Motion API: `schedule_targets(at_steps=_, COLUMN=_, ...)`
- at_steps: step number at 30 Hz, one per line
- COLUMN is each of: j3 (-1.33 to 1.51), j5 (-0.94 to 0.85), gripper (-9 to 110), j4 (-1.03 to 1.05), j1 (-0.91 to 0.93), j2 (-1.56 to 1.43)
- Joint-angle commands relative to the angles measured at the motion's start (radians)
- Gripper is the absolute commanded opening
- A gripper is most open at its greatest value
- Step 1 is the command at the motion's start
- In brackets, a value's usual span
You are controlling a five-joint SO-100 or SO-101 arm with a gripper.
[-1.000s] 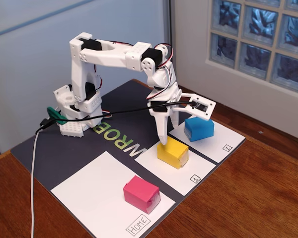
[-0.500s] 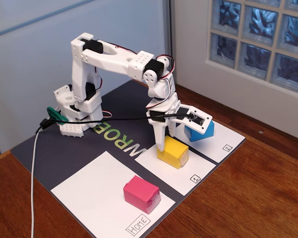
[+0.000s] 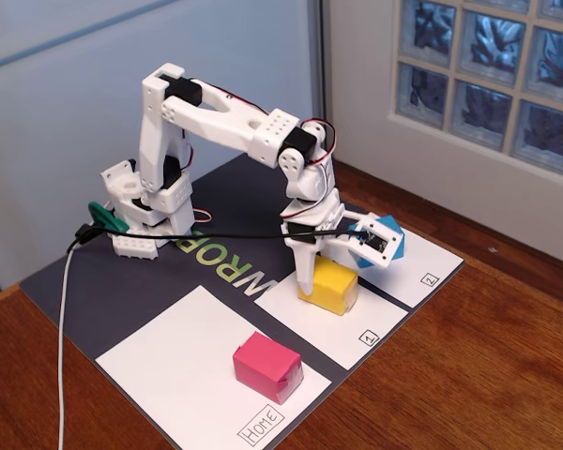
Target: Move box yellow to home
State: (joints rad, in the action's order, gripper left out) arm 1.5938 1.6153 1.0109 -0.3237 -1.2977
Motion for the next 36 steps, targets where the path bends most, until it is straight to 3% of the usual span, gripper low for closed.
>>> schedule_targets(at_steps=1, j3=-0.003, j5=0.008, gripper=32, j4=-0.015, j1=-0.005, j2=0.000)
schedule_targets(at_steps=21, j3=0.000, j5=-0.005, gripper=31, j4=-0.080, j1=0.028, j2=0.054)
schedule_targets(at_steps=27, j3=0.000, j5=0.021, gripper=1, j4=-0.081, j1=0.035, j2=0.052)
schedule_targets(at_steps=36, j3=-0.009, j5=0.023, gripper=-1, j4=-0.072, j1=0.041, j2=0.012)
